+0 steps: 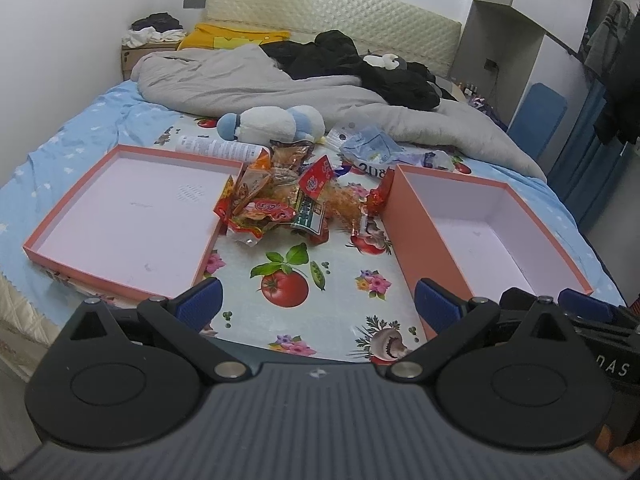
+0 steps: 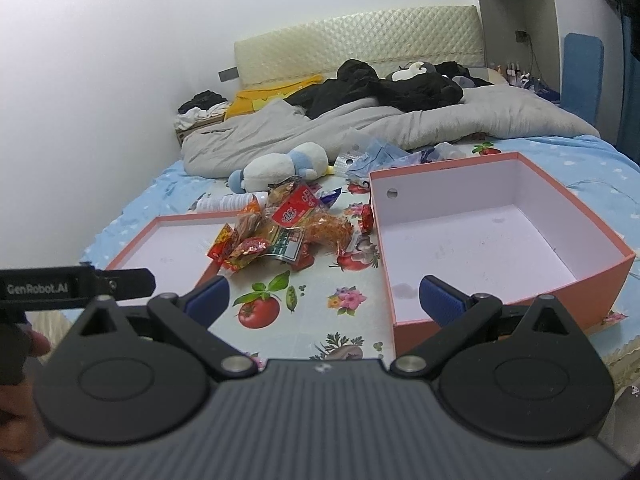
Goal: Organize snacks
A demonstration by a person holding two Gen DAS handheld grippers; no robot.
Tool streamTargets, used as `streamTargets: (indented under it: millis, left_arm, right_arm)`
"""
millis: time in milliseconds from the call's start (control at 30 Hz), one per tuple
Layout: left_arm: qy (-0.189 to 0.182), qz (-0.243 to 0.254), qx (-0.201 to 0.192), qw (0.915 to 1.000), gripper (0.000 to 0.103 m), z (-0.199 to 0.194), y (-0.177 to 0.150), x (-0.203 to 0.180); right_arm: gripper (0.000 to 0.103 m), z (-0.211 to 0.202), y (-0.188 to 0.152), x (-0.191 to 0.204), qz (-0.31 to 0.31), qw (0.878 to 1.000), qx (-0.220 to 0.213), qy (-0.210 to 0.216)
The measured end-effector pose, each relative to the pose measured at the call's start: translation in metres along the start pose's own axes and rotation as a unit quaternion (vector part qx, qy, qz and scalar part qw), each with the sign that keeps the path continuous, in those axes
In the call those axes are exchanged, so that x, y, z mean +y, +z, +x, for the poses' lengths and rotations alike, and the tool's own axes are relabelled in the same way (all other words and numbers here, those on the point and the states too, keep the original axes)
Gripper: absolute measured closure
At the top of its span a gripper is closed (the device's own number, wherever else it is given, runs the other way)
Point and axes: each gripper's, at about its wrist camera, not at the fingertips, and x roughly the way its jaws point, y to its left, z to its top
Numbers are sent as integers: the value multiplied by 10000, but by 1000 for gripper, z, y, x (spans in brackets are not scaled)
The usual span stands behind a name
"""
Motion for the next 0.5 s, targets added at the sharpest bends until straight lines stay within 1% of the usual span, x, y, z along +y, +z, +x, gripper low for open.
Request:
streamTargets:
  millis: [400, 500]
  left_arm:
    - [-71, 66, -12, 10000, 0, 1, 0, -4]
    - [-86, 91, -11, 9999, 0, 3, 1, -5]
  right_arm:
    - [0, -1, 0, -3, 14, 10000, -20, -40]
    - [0, -1, -1, -2, -75, 9999, -55, -73]
